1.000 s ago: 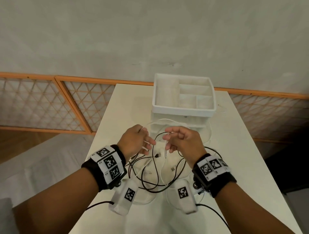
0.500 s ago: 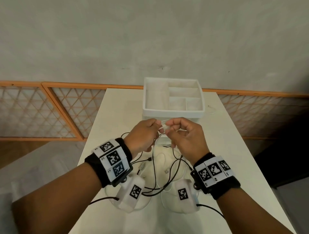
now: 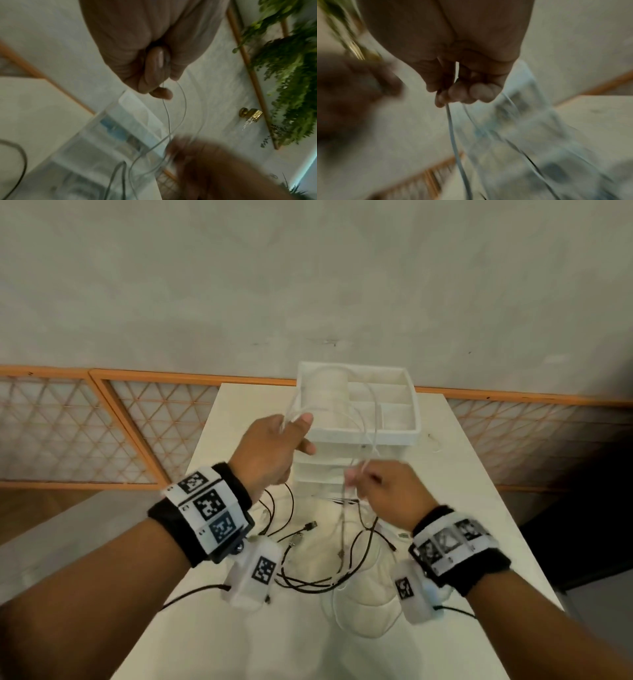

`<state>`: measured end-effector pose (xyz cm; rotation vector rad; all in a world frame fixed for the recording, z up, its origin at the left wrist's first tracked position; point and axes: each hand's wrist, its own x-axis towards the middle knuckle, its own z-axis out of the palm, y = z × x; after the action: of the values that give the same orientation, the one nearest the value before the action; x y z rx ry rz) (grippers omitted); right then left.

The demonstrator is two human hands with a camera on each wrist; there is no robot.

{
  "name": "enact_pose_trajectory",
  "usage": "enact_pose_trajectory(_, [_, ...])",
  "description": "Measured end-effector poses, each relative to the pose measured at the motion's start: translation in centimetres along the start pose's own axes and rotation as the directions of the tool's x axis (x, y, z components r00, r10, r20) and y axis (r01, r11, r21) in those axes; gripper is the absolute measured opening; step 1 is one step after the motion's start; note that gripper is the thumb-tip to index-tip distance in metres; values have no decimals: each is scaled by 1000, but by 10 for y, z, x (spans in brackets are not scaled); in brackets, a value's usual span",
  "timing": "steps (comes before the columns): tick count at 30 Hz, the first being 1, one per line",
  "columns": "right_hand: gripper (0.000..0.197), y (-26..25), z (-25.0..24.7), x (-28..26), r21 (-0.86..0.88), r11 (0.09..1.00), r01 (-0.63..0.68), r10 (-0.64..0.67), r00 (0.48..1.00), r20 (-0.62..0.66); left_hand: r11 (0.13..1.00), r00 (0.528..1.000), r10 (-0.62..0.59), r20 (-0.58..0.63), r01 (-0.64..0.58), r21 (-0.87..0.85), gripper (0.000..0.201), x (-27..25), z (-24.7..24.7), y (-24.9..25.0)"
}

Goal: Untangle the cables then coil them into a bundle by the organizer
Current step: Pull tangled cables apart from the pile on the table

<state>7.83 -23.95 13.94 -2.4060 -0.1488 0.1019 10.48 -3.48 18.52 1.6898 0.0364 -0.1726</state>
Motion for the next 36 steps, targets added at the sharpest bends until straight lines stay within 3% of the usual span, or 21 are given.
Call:
enact_pose_trajectory(2, [28,-48,-34,-1,186,971,151,-119,978,-173,999,998,-13,66,16,-43,32,-2,18,-9])
enact_pose_trajectory(4, [25,-81,-62,1,343,889,305,-182,921,-346,995,980,-39,196,55,-80,31,-6,37,-17])
enact_pose_trajectory(6, [25,-93,-84,4,384,823,418,-209,852,-480,995,952,-80,294,94,-35,32,-8,49,-31])
enact_pose_trajectory(8, [26,-86,-101,6,368,811,455,-177,790,-587,983,947,-139,289,97,155,40,-7,49,-48])
enact_pose_trajectory(10, [24,-67,-107,9,343,833,435,-111,738,-665,891,963,-165,212,53,451,47,-3,38,-65])
enact_pose_trajectory(12, [23,-40,-99,11,335,869,364,-20,702,-712,836,973,-190,131,90,542,50,2,25,-74])
enact_pose_trajectory(15, [20,20,-71,17,401,913,72,240,699,-674,952,965,-243,102,216,219,45,6,15,-60])
enact_pose_trajectory(17, [23,63,-52,16,446,880,-165,417,718,-557,978,965,-206,165,207,12,38,7,9,-35])
enact_pose_trajectory(19, [27,89,-36,15,393,857,-334,493,755,-432,975,968,-127,216,162,-155,23,9,5,-5])
enact_pose_trajectory(22, [25,102,-19,9,200,890,-409,453,839,-301,935,977,-16,212,90,-344,16,9,10,25])
enact_pose_trajectory(27, [32,98,-19,8,37,896,-442,439,869,-227,910,987,76,140,-11,-414,26,4,21,31])
enact_pose_trajectory(29, [35,88,-30,10,129,910,-394,414,866,-279,916,986,70,149,-4,-401,26,5,18,27])
enact_pose_trajectory(31, [34,72,-52,15,423,870,-253,440,785,-436,957,982,15,189,40,-286,26,5,15,16])
enact_pose_trajectory(33, [25,54,-81,21,667,745,-17,477,712,-515,992,974,-66,218,88,-91,27,5,14,-4])
enact_pose_trajectory(36, [7,20,-119,27,700,662,268,380,685,-621,960,949,-205,239,148,236,28,5,15,-47])
